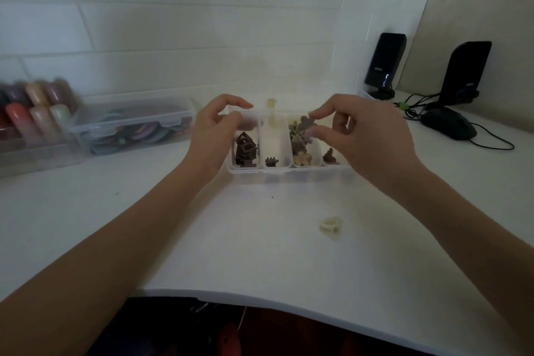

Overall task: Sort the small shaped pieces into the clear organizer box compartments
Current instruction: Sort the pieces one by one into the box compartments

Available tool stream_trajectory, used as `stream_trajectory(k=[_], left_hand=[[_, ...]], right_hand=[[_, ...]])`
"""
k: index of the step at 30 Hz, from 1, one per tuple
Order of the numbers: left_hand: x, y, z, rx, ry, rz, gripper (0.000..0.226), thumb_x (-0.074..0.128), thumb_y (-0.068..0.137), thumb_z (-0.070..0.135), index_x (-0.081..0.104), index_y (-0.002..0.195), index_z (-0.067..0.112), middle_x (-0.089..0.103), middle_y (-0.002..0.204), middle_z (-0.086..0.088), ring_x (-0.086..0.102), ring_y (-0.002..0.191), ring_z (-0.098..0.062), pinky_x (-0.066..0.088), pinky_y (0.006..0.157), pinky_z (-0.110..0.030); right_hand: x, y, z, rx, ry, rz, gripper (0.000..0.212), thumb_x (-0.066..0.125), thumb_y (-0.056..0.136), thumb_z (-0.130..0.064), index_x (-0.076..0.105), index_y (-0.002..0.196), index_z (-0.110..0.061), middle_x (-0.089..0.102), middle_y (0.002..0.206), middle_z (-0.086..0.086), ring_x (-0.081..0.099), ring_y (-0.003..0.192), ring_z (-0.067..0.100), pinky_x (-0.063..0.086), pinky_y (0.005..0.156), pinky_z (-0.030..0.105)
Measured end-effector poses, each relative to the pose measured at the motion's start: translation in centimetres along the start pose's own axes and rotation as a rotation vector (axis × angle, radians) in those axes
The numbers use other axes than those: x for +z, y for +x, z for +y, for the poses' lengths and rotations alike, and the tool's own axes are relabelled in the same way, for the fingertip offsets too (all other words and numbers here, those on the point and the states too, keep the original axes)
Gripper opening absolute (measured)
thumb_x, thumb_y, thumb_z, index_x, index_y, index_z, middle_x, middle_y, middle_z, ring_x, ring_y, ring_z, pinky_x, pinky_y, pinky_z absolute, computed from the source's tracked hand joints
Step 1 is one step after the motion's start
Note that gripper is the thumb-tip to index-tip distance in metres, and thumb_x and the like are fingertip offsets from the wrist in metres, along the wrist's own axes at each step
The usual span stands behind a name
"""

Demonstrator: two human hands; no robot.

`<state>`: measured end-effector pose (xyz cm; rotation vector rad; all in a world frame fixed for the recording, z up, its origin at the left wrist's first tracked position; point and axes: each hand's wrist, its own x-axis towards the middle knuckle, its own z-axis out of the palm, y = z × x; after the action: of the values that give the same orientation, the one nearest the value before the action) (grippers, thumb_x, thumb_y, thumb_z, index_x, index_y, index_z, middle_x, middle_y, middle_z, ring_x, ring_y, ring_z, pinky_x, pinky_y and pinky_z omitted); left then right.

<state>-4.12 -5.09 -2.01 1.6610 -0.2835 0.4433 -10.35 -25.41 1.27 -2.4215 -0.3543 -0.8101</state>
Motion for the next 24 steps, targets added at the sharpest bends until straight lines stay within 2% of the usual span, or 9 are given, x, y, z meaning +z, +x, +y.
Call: stream_trajectory(k=[5, 7, 9, 11, 12, 14, 16, 20, 24], left_hand=[[0.0, 0.0, 0.0, -0.022, -0.01, 0.009, 0.026, 0.044, 0.085, -0.004, 0.061, 0.088, 0.016, 0.066, 0.074, -0.001, 0.061, 0.062, 0.005, 0.045, 0.053, -0.013], [0.0, 0.0, 0.0, -0.03, -0.019, 0.008, 0.026, 0.044, 0.085, -0.004, 0.062, 0.088, 0.016, 0.066, 0.073, -0.001, 0.062, 0.063, 0.003, 0.045, 0.053, -0.013], [0.0, 0.0, 0.0, -0.029, -0.023, 0.005, 0.026, 0.044, 0.085, -0.004, 0.062, 0.089, 0.015, 0.067, 0.073, 0.0, 0.062, 0.063, 0.003, 0.045, 0.053, -0.013], [0.0, 0.0, 0.0, -0.02, -0.018, 0.007, 0.026, 0.044, 0.085, -0.004, 0.061, 0.088, 0.016, 0.065, 0.069, 0.005, 0.06, 0.06, 0.006, 0.044, 0.053, -0.012], [0.0, 0.0, 0.0, -0.018, -0.014, 0.006, 0.027, 0.044, 0.085, -0.004, 0.061, 0.087, 0.016, 0.065, 0.067, 0.008, 0.06, 0.06, 0.006, 0.044, 0.053, -0.012], [0.0, 0.1, -0.1, -0.024, -0.003, -0.001, 0.028, 0.044, 0.085, -0.003, 0.062, 0.086, 0.019, 0.067, 0.067, 0.009, 0.062, 0.063, 0.004, 0.045, 0.055, -0.014], [-0.2, 0.2, -0.1, -0.038, 0.001, -0.01, 0.03, 0.045, 0.085, -0.003, 0.062, 0.086, 0.021, 0.069, 0.073, 0.002, 0.064, 0.068, -0.001, 0.046, 0.056, -0.016], [-0.1, 0.1, -0.2, -0.04, 0.006, -0.011, 0.028, 0.047, 0.084, 0.0, 0.063, 0.085, 0.023, 0.069, 0.075, 0.001, 0.064, 0.07, -0.003, 0.047, 0.056, -0.017], [-0.3, 0.4, -0.4, -0.057, 0.011, -0.041, 0.021, 0.052, 0.072, 0.013, 0.064, 0.082, 0.028, 0.071, 0.076, -0.001, 0.067, 0.076, -0.012, 0.054, 0.068, -0.034]], right_hand=[[0.9, 0.5, -0.8, -0.115, -0.275, -0.16, 0.022, 0.055, 0.089, -0.041, 0.066, 0.107, -0.041, 0.056, 0.073, -0.01, 0.052, 0.071, 0.011, 0.028, 0.051, 0.018], [0.8, 0.2, -0.5, -0.142, -0.252, -0.162, 0.025, 0.051, 0.09, -0.041, 0.062, 0.112, -0.044, 0.054, 0.073, -0.01, 0.048, 0.064, 0.005, 0.026, 0.05, 0.019], [0.0, -0.1, 0.0, -0.124, -0.1, -0.139, 0.029, 0.052, 0.086, -0.045, 0.06, 0.115, -0.044, 0.049, 0.067, -0.011, 0.042, 0.057, 0.004, 0.026, 0.051, 0.019], [-1.6, -0.6, 0.5, -0.116, 0.118, -0.164, 0.028, 0.059, 0.077, -0.049, 0.068, 0.102, -0.04, 0.049, 0.059, -0.009, 0.039, 0.051, 0.007, 0.028, 0.051, 0.017], [-2.5, -0.9, 0.5, -0.115, 0.208, -0.238, 0.024, 0.063, 0.072, -0.048, 0.072, 0.09, -0.037, 0.054, 0.056, -0.008, 0.038, 0.048, 0.008, 0.029, 0.049, 0.017], [-3.6, -1.9, 0.7, -0.106, 0.288, -0.486, 0.02, 0.069, 0.063, -0.047, 0.075, 0.076, -0.033, 0.061, 0.052, -0.006, 0.038, 0.041, 0.012, 0.03, 0.046, 0.016], [-3.8, -3.3, 1.2, -0.076, 0.284, -0.664, 0.024, 0.072, 0.058, -0.048, 0.075, 0.078, -0.036, 0.057, 0.047, -0.009, 0.034, 0.038, 0.008, 0.028, 0.043, 0.015], [-3.3, -4.9, 2.0, -0.052, 0.14, -0.714, 0.032, 0.071, 0.054, -0.054, 0.071, 0.086, -0.048, 0.059, 0.053, -0.011, 0.043, 0.044, 0.007, 0.032, 0.047, 0.015], [-2.5, -5.1, 1.9, -0.099, 0.156, -0.691, 0.029, 0.071, 0.059, -0.05, 0.074, 0.087, -0.04, 0.061, 0.055, -0.006, 0.048, 0.048, 0.009, 0.034, 0.049, 0.014]])
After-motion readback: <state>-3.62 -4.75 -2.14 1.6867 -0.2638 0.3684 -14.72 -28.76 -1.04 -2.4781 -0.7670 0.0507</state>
